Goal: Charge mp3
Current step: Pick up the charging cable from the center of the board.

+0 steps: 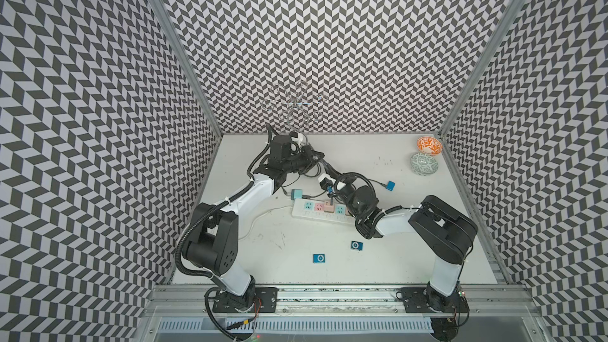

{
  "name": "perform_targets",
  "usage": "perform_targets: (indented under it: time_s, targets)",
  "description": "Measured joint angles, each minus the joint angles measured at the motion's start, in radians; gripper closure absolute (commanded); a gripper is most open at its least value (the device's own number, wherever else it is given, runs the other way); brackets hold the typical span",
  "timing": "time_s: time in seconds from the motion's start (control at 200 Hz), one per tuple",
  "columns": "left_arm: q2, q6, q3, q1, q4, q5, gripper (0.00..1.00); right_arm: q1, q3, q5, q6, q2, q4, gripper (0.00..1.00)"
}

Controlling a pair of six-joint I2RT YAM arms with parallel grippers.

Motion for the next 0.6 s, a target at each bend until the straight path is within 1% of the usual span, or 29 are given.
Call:
perform_targets:
  time_s: [0.08,0.115,0.351,0.471,0.596]
  targets:
    - [0.004,-0.005,0.0,0.001,0.018,0.014,0.62,0.0,0.0,-0.004,0.037,-0.011,-0.026,1.0]
    - [0.005,-0.005,0.0,0.001,0.03,0.019,0.57,-0.001,0.0,-0.013,0.061,-0.023,-0.05,1.0]
    - [0.006,0.018,0.0,0.002,0.13,0.04,0.38,-0.043,0.012,-0.138,0.242,-0.15,-0.23,1.0]
    - [-0.01,0.085,-0.004,0.002,0.161,0.018,0.32,-0.084,0.052,-0.215,0.322,-0.185,-0.34,1.0]
    - [-0.053,0.167,-0.007,0.002,0.181,-0.011,0.31,-0.129,0.089,-0.282,0.397,-0.211,-0.443,1.0]
